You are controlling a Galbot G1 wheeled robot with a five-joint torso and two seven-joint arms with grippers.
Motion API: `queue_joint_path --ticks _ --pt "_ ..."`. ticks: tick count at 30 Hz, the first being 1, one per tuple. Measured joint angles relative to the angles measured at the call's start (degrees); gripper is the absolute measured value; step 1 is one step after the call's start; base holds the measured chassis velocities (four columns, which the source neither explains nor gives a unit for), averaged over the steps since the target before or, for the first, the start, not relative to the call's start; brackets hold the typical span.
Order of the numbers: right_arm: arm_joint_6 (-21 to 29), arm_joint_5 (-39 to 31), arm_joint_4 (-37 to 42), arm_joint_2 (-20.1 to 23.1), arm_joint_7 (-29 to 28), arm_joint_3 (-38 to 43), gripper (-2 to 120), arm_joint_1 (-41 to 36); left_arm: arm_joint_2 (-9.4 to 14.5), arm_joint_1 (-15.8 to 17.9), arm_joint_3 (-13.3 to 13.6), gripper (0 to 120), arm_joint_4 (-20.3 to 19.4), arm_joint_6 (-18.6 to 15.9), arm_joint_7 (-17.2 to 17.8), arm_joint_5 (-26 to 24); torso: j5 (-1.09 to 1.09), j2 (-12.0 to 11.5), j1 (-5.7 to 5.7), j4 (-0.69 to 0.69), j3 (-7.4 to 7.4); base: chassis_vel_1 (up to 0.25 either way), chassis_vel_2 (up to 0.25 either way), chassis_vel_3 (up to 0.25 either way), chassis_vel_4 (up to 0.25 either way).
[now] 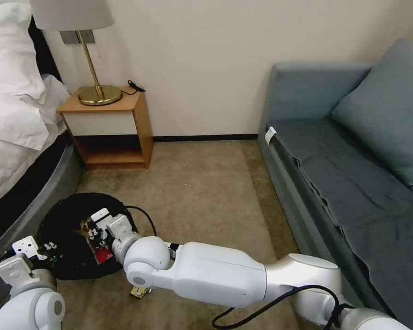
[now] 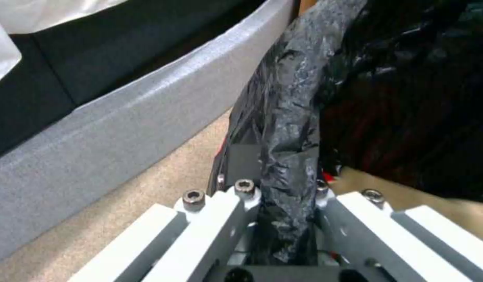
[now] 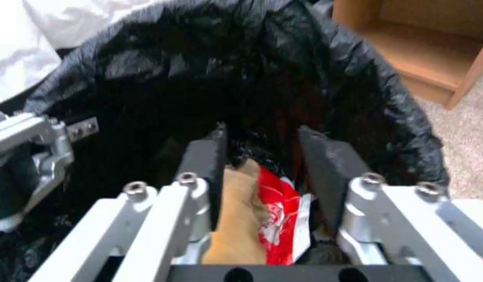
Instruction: Pick up the trash bin, then pick up the garbage on the floor and place it into the trash bin.
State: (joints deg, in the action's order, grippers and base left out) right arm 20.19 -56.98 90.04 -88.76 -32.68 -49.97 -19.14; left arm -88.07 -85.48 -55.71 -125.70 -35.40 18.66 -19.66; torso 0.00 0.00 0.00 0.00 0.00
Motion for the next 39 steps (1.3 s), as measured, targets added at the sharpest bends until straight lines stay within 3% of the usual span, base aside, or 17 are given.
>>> queue_joint_path --ticks 10,13,16,20,23,25,29,30,32,34,36,39 --pt "0.23 0.88 5.68 4.25 1.59 5.03 73 1.14 0.1 0.04 0.0 3 0.0 0.0 0.0 -0.05 0.01 0.0 0.0 0.0 0.0 0.0 0.0 0.0 0.0" --pt "0.21 1.44 9.73 6.62 2.12 8.12 89 0.35 0.29 0.11 -0.03 3 0.03 0.0 -0.01 -0.22 0.01 0.0 0.0 0.0 0.0 0.0 0.0 0.0 0.0" --pt "0.21 2.92 11.99 8.0 2.72 10.5 95 -0.4 0.4 0.19 -0.08 3 0.08 0.0 -0.01 -0.36 0.01 -0.01 0.0 0.01 0.0 0.0 0.0 0.0 0.0" --pt "-0.56 9.21 15.54 11.49 4.98 16.47 99 -1.93 0.55 0.45 -0.16 3 0.27 0.0 -0.02 -0.59 0.01 -0.01 0.0 0.0 0.0 0.0 0.0 0.0 0.0" --pt "-4.2 19.22 18.74 16.22 7.45 22.86 100 -5.37 0.62 0.65 -0.21 3 0.53 0.01 -0.08 -0.84 0.02 -0.01 0.0 0.01 0.0 0.0 0.0 0.0 0.0" --pt "-5.55 21.28 19.85 17.87 7.98 24.94 100 -7.06 0.66 0.66 -0.3 3 0.61 0.03 -0.08 -0.86 0.03 -0.01 0.0 0.0 0.0 0.0 0.0 0.0 0.0" --pt "-10.15 28.11 25.62 25.38 9.52 35.42 100 -16.27 0.69 0.82 -0.6 3 0.74 0.15 -0.15 -1.04 0.03 -0.01 0.0 -0.02 0.0 0.0 0.0 0.0 0.0" --pt "-10.15 28.11 25.62 25.38 9.52 35.42 100 -16.27 0.69 0.82 -0.6 3 0.74 0.15 -0.15 -1.04 0.03 -0.01 0.0 -0.02 0.0 0.0 0.0 0.0 0.0" --pt "-10.89 31.63 29.92 27.17 9.15 42.15 100 -23.53 0.6 0.85 -0.67 3 0.82 0.26 -0.21 -1.08 0.03 -0.01 0.0 -0.01 0.0 0.0 0.0 0.0 0.0" --pt "-11.25 36.07 33.2 26.85 8.86 48.03 100 -31.41 0.5 0.87 -0.85 3 1.02 0.37 -0.19 -1.07 0.03 -0.01 0.0 -0.03 0.0 0.0 0.0 0.0 0.0" --pt "-11.38 37.89 34.26 26.45 8.84 49.83 100 -34.1 0.5 0.88 -0.87 3 1.1 0.4 -0.19 -1.07 0.03 -0.01 0.0 -0.01 0.0 0.0 0.0 0.0 0.0" --pt "-12.61 45.65 38.9 22.61 9.12 56.7 100 -45.7 0.63 0.82 -1.11 3 1.25 0.56 -0.28 -1.27 0.01 -0.01 0.0 -0.01 -0.01 0.0 0.0 0.0 0.0"
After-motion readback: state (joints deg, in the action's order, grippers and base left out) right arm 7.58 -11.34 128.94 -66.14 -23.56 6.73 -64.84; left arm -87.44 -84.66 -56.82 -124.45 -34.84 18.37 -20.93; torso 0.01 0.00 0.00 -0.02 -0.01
